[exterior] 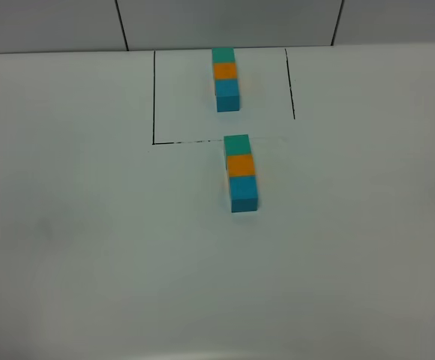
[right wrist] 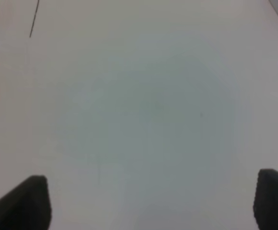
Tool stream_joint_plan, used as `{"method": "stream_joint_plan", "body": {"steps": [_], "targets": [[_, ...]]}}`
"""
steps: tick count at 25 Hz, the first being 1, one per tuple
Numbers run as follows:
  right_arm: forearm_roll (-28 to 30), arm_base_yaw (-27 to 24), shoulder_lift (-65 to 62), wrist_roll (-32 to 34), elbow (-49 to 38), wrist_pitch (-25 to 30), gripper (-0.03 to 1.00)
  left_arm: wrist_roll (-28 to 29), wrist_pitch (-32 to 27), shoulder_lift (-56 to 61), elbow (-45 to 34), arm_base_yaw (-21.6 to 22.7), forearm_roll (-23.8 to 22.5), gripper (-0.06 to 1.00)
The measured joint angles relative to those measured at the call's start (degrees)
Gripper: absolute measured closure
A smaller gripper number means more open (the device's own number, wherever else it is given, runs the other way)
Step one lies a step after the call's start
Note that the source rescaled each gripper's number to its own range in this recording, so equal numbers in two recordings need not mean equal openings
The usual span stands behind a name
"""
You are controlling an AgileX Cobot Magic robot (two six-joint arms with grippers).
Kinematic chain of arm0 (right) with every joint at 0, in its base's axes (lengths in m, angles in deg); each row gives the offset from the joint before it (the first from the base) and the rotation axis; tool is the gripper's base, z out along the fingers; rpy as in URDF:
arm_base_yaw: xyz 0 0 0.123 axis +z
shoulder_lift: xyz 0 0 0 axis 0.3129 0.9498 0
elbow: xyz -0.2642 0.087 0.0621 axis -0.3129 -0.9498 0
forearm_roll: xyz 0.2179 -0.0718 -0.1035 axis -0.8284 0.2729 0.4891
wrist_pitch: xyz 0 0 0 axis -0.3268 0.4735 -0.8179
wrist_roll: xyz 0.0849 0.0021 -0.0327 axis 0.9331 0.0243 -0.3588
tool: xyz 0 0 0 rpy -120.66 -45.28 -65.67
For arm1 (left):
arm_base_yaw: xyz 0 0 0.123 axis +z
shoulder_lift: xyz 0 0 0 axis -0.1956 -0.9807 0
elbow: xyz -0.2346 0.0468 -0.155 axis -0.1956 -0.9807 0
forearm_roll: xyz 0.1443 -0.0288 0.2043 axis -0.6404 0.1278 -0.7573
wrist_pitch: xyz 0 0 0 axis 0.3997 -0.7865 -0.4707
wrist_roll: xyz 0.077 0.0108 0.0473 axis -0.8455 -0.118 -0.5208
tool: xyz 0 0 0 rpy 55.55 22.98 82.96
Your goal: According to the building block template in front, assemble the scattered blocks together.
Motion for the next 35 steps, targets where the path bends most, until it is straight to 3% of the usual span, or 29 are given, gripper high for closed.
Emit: {"method": "stream_joint_plan", "body": {"steps": [35], "targets": [[-2.81,0.00,0.00,-3.52,0.00,-0.17,0.24,0.01,0.00,0.00,0.00,0.00,0.00,0.15]]}}
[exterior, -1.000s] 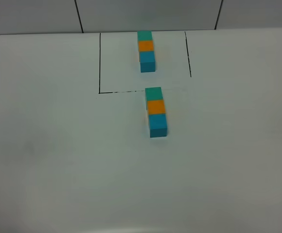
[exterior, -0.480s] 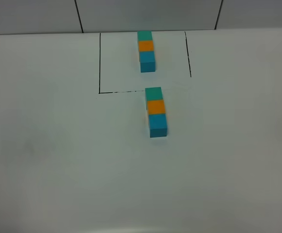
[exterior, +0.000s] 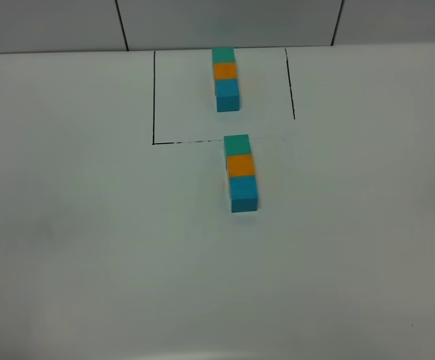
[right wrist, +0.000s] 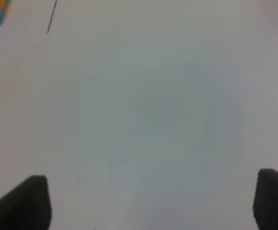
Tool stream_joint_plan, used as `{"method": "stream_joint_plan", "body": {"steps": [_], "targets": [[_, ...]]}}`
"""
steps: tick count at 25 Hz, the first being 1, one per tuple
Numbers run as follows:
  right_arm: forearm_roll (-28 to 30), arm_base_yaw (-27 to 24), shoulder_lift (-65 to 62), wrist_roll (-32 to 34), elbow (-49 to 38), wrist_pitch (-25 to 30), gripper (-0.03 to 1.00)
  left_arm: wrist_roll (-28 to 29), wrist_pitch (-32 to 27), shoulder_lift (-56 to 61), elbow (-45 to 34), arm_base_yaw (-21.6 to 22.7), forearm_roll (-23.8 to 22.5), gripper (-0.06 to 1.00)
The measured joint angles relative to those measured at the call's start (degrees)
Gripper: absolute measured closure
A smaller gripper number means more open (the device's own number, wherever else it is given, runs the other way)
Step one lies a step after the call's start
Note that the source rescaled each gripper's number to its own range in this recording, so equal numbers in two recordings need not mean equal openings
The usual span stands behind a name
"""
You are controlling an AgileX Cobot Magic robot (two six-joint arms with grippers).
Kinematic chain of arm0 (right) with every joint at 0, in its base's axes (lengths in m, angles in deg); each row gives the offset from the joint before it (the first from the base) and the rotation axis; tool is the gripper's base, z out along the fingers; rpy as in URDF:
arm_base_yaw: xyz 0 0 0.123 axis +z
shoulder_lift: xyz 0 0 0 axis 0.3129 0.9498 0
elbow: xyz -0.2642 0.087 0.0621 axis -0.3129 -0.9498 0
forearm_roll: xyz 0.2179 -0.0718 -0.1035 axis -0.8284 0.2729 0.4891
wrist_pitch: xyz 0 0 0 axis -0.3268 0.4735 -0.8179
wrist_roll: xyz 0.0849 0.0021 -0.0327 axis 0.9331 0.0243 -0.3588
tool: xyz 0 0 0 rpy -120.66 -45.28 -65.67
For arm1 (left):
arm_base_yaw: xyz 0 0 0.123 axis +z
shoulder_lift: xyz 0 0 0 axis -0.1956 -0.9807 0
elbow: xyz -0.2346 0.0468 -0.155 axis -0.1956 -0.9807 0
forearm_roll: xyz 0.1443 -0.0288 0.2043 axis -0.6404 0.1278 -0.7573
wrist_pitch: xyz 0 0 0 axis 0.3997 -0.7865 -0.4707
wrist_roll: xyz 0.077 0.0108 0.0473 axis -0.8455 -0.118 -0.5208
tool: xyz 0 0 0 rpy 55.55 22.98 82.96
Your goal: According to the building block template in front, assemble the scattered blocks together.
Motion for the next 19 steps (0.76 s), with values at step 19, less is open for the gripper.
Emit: {"method": "stream_joint_plan", "body": {"steps": [19], "targets": [[-0.04,0.00,0.00,0.00,0.00,-0.10,0.24,0.00,0.00,0.00,0.00,0.00,0.00,0.15]]}}
